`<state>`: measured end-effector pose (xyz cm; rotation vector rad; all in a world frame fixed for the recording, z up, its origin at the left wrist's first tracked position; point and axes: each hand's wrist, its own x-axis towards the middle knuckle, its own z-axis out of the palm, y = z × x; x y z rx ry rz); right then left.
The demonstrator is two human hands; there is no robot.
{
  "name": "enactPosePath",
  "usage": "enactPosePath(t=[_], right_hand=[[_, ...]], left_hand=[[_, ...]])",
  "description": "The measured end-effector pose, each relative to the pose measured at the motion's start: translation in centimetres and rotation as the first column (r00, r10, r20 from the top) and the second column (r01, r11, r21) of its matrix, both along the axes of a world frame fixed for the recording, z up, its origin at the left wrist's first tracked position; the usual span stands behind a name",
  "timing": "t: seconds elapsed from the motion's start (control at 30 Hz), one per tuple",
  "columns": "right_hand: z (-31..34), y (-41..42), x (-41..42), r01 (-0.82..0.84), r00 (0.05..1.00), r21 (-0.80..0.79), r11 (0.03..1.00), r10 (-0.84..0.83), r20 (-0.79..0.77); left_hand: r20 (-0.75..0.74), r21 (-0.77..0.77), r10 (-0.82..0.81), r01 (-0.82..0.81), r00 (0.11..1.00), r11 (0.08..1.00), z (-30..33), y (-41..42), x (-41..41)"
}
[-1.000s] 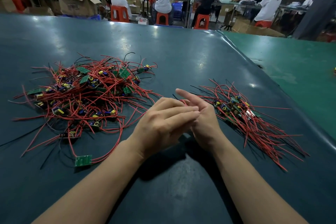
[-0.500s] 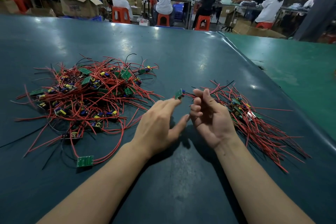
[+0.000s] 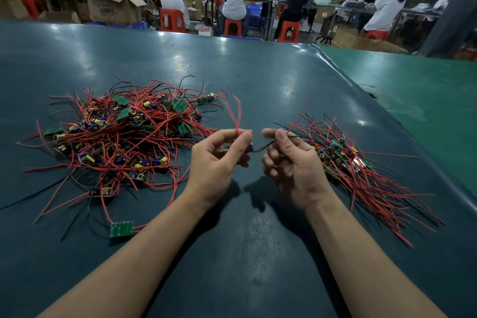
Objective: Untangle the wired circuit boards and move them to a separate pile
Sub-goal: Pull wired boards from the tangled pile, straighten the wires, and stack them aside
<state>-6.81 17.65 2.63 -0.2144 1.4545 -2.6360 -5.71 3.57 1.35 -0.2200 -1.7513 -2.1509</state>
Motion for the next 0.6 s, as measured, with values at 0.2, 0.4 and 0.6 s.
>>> enactPosePath(t=[0.2,0.4,0.6], right_hand=[[-0.8,-0.4,-0.3,0.144,0.989,0.217,0.966,-0.150,0.013],[-1.1,-0.2,-0.1,0.173,0.984,0.302,0.938,-0.149,-0.100],[-1.2,-0.3,-0.2,0.256,0.966,0.347,0.902,-0.232,-0.110]], left_hand=[[0.034,0.028,-0.059,0.058,0.998,0.998,-0.2,-0.3,-0.3],[-0.006,-0.122,-0.084,0.082,0.996,0.989,-0.1,0.0,0.0],[-0.008,-0.196,-0.088,0.084,0.996,0.977,-0.1,0.1,0.2]])
